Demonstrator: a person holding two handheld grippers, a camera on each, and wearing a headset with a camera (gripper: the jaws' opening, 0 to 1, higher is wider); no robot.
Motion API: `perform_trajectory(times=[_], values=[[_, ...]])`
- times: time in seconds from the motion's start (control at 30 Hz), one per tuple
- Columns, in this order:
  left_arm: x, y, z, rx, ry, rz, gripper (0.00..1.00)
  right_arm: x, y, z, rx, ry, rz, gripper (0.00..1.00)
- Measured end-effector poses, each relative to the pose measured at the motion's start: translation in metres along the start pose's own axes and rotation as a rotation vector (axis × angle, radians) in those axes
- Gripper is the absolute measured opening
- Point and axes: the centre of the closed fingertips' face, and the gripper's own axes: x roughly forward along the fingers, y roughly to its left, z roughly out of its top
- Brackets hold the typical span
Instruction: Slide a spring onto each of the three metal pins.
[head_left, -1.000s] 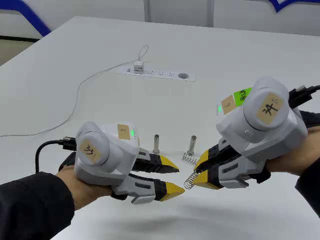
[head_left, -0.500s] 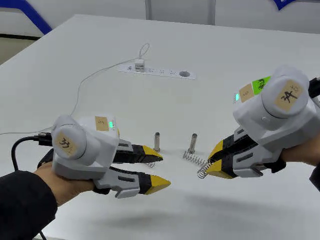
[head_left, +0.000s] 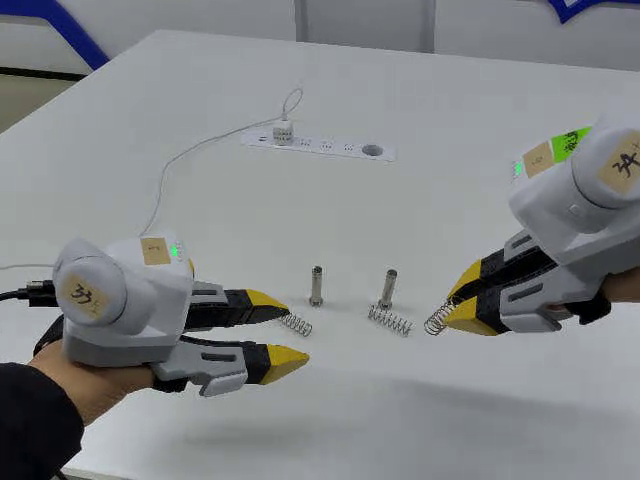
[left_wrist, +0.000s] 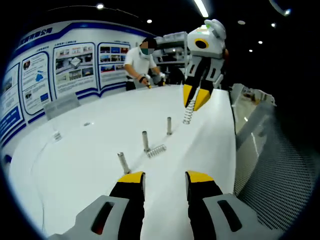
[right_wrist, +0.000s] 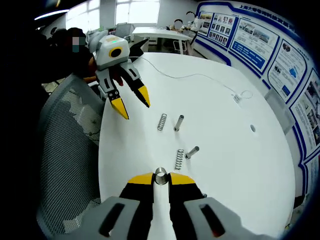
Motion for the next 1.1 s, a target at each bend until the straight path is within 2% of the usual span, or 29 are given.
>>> perform_trajectory(times=[0.3, 0.5, 0.7, 0.8, 0.93, 1.1], values=[[-0.002, 0.004, -0.001, -0.031, -0.011, 0.03, 0.36, -0.018, -0.023, -0.011, 0.026, 0.025, -0.053, 0.12], [0.0, 0.004, -0.003, -0.037, -0.008, 0.03, 0.38, -0.026, -0.044, -0.027, 0.034, 0.087, -0.098, 0.12], [0.001, 0.003, -0.004, -0.039, -0.005, 0.029, 0.39, -0.021, -0.056, -0.035, 0.045, 0.117, -0.097, 0.12], [0.001, 0.004, -0.005, -0.04, -0.005, 0.03, 0.4, -0.017, -0.064, -0.041, 0.035, 0.154, -0.115, 0.12], [0.001, 0.005, -0.005, -0.044, -0.006, 0.031, 0.4, -0.008, -0.073, -0.048, 0.05, 0.167, -0.104, 0.12], [0.002, 0.004, -0.006, -0.045, -0.006, 0.027, 0.4, -0.001, -0.075, -0.054, 0.061, 0.189, -0.092, 0.12]])
